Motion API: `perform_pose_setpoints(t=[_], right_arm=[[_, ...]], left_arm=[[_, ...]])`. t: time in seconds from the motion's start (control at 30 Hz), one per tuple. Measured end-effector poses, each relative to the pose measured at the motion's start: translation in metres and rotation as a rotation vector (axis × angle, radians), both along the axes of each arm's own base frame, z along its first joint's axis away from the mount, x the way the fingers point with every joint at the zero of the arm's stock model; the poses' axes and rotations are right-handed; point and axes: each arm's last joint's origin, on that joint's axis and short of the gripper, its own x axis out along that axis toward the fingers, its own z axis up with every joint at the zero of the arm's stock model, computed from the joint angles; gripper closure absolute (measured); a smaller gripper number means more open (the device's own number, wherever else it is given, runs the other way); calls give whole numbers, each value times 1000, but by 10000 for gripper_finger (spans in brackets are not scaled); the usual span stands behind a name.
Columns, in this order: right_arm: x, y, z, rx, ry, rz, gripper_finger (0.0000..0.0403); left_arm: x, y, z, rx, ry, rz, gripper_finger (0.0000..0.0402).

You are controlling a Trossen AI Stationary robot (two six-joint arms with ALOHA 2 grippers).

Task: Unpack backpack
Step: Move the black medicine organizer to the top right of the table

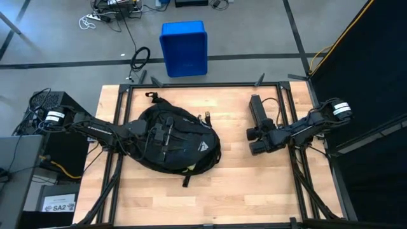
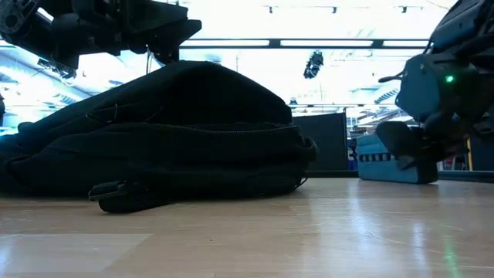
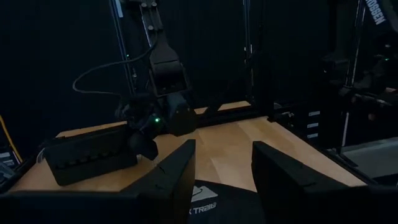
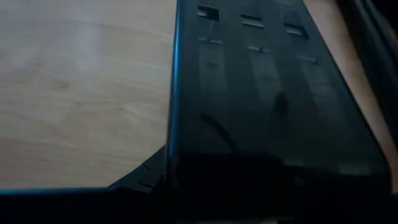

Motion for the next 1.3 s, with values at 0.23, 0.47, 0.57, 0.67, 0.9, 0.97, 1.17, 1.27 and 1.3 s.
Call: perform_pose_setpoints(t=[0.23, 0.47, 0.57, 0.67, 0.9, 0.97, 1.17, 1.27, 1.3], right_arm=[[-14, -3, -1, 20, -89, 5, 252], [-16, -3, -1, 24, -94, 7, 252], [-16, -3, -2, 26, -93, 7, 238], [-15, -2, -5, 111, -101, -1, 207], [-16, -2, -6, 132, -68, 9, 187], [-16, -2, -6, 139, -59, 15, 190], [-17, 3, -6, 174, -35, 53, 196], [-18, 7, -6, 190, -43, 60, 195], [-18, 8, -6, 193, -46, 61, 195]], left_arm=[[0, 0, 0, 1, -2, 1, 275], [0, 0, 0, 2, -2, 2, 275], [0, 0, 0, 3, -2, 5, 275], [0, 0, 0, 3, -1, 5, 275], [0, 0, 0, 1, 2, 5, 275], [0, 0, 0, 1, 4, 5, 275], [0, 0, 0, 1, 5, 6, 275], [0, 0, -1, 4, 4, 6, 275], [0, 0, -1, 4, 5, 6, 275]])
